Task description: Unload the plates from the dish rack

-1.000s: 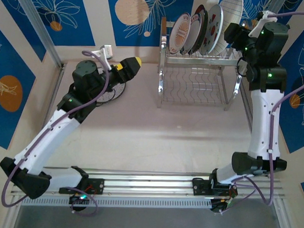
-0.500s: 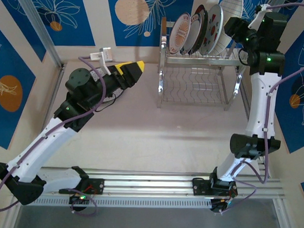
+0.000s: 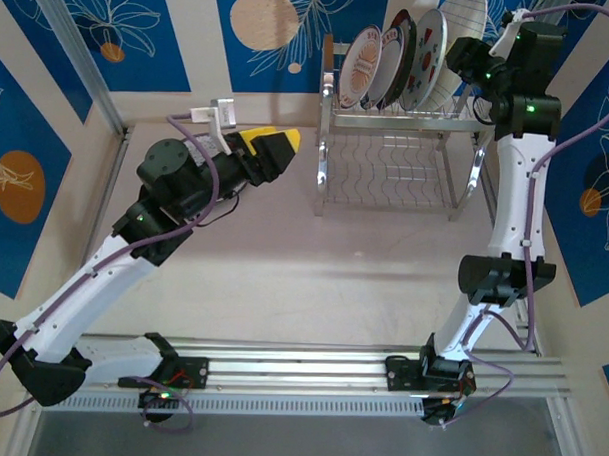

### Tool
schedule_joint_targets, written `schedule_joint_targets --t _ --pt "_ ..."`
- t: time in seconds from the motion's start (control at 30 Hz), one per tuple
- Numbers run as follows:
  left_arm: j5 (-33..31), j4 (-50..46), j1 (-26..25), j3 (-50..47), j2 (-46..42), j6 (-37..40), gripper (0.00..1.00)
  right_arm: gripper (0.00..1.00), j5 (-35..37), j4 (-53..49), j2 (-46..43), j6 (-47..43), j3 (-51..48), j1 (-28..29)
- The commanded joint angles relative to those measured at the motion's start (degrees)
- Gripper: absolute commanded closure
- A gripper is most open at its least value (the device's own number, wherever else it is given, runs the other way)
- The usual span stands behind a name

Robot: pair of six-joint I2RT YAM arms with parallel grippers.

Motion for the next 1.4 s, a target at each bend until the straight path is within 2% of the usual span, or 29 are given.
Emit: schedule_joint_targets --t 0.0,0.17,0.53,1.37 --pt "-0.69 0.97 -0.73 2.22 -0.23 1.17 0.08 0.49 -0.16 0.15 0.73 -0.94 2.28 -0.31" --pt "-0.97 1.23 -0.81 1.90 -0.06 0.97 0.07 0.54 1.33 -0.57 1.31 -1.68 2.94 0.49" --pt "-1.22 1.41 -0.75 1.39 -0.23 0.67 0.07 0.73 5.89 -0.83 1.48 -3.35 3.99 2.71" --pt "-0.84 2.11 -0.78 2.15 -0.20 -0.14 0.06 0.96 21.76 -1.23 0.96 -12.65 10.35 8.15"
